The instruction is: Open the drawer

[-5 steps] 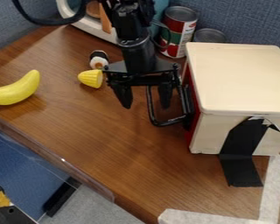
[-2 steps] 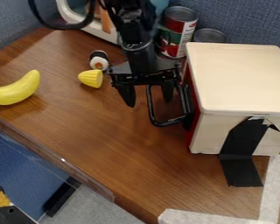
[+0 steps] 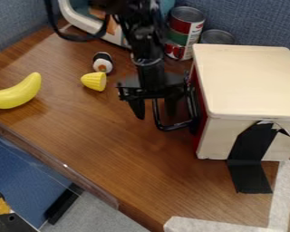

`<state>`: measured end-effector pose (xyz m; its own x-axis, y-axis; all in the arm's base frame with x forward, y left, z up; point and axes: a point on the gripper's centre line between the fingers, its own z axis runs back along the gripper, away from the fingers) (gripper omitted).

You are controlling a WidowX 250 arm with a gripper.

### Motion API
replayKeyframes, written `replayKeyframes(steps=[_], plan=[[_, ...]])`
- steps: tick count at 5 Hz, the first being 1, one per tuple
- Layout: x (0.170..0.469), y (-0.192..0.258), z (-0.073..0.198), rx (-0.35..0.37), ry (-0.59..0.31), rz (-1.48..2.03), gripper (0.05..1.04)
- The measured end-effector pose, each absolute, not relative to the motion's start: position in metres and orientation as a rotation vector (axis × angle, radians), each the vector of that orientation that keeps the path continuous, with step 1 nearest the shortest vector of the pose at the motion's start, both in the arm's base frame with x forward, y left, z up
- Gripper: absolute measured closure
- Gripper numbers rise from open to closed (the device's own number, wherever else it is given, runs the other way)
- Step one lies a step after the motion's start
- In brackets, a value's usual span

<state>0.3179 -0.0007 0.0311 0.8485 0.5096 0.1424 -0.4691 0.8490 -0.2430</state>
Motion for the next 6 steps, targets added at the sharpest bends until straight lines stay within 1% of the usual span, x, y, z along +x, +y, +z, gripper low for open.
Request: replayKeyframes(steps=[1, 2, 3, 4, 5, 6], plan=[[0.314, 0.001, 0.026, -0.191, -0.202, 0.520, 0.728], [0.308, 0.002, 0.025, -0.197, -0.187, 0.522, 0.893], [0.298, 0.016, 0.025, -0.221, -0.131, 0.545, 0.930], [0.286, 0.034, 0.025, -0.223, -0.067, 0.562, 0.931], [0.278, 0.051, 0.025, -0.227, -0.046, 0.595, 0.932], [0.264, 0.063, 0.023, -0.228, -0.007, 0.654, 0.932]])
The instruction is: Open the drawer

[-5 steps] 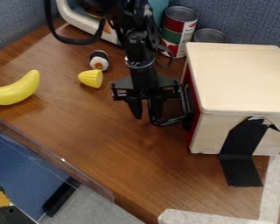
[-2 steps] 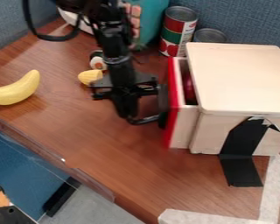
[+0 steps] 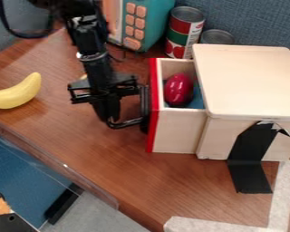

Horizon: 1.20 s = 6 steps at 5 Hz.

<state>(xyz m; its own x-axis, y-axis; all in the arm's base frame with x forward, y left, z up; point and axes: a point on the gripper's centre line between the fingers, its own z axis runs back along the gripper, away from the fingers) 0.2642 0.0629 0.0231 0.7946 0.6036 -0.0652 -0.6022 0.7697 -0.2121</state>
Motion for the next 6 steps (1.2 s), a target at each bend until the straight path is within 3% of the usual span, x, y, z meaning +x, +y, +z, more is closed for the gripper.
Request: replayKeyframes(steps=[3, 6], plan=[[0.235, 0.074, 0.023, -0.238, 0.035, 0.710, 0.890], [0.237, 0.076, 0.027, -0.230, 0.034, 0.632, 0.090]])
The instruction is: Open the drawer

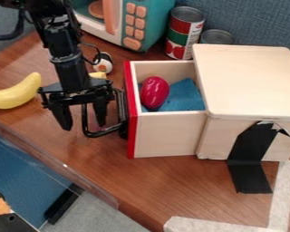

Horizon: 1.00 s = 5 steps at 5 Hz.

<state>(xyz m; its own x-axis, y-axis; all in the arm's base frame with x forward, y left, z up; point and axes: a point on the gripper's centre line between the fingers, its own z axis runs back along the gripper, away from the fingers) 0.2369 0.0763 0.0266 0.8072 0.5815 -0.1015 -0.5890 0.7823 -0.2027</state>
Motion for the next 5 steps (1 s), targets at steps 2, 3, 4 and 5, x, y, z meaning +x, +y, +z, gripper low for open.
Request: replayKeyframes(steps=[2, 3, 4, 5], plan=[[0.242, 0.077, 0.071, -0.244, -0.046, 0.508, 0.083], [0.237, 0.072, 0.101, -0.209, -0.104, 0.365, 0.083], [0.236, 0.047, 0.129, -0.176, -0.110, 0.120, 0.083], [0.243, 0.007, 0.150, -0.125, -0.118, -0.075, 0.083]])
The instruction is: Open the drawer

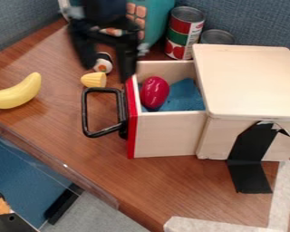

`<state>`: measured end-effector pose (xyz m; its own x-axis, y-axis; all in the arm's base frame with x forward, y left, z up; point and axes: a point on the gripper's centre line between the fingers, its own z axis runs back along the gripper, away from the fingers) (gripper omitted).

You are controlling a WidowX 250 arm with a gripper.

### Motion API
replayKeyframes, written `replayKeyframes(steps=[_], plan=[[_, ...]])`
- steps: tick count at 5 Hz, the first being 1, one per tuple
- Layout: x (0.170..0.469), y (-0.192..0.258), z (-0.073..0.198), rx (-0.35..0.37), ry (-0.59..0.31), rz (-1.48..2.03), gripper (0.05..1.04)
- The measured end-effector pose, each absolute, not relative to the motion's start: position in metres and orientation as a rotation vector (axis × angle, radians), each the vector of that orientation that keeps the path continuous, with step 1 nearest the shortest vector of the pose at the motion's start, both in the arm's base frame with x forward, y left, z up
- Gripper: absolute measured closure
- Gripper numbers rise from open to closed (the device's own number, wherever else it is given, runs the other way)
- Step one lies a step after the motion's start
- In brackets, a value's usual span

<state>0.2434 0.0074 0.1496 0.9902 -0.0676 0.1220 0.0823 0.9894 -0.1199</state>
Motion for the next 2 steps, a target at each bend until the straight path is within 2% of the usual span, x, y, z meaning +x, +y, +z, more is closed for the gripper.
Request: replayKeyframes(steps=[1, 2], plan=[[0.259, -0.027, 0.160, -0.098, -0.154, -0.096, 0.083], [0.277, -0.043, 0.155, -0.073, -0.157, -0.041, 0.083]])
